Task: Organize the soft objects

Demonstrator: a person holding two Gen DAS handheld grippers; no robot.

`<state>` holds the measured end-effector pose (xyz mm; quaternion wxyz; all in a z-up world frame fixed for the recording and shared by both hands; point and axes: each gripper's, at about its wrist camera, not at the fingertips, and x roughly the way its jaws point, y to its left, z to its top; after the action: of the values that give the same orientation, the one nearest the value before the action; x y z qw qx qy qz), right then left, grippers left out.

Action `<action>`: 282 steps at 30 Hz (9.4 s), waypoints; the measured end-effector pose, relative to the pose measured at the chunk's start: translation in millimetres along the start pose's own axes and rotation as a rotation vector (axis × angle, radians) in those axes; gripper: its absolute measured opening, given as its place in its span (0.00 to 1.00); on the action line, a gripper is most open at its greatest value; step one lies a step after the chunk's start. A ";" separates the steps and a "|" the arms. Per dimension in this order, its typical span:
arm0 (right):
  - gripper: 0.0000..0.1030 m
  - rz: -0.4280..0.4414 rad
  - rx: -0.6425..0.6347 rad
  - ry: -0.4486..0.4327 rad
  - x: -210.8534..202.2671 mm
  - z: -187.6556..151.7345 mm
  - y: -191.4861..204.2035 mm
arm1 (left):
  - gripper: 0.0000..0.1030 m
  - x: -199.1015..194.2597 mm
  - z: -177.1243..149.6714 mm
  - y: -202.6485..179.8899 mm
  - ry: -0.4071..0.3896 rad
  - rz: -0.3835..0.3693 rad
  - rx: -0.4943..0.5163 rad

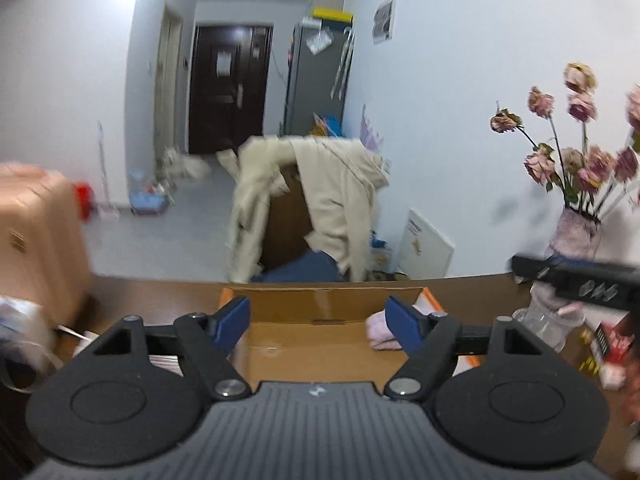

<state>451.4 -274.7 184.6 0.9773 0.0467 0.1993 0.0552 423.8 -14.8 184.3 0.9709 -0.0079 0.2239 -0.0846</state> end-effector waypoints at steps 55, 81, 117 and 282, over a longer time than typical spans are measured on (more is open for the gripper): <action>0.64 0.146 -0.073 0.016 -157.7 -264.5 57.3 | 0.74 -96.8 -252.1 16.7 0.065 0.052 -0.176; 0.38 0.260 0.075 0.263 -83.2 -268.2 69.0 | 0.73 -87.7 -266.6 44.8 0.137 0.010 -0.307; 0.24 0.318 0.162 0.117 -147.3 -221.2 41.5 | 0.34 -108.5 -208.0 14.0 0.136 -0.366 -0.368; 0.08 0.232 0.024 0.066 -3.8 -57.2 22.8 | 0.10 37.4 -25.3 -10.4 0.046 -0.362 -0.207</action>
<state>423.4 -248.7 136.2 0.9566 0.0792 0.2252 0.1669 444.2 -30.7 146.0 0.9284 -0.1459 0.2487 -0.2345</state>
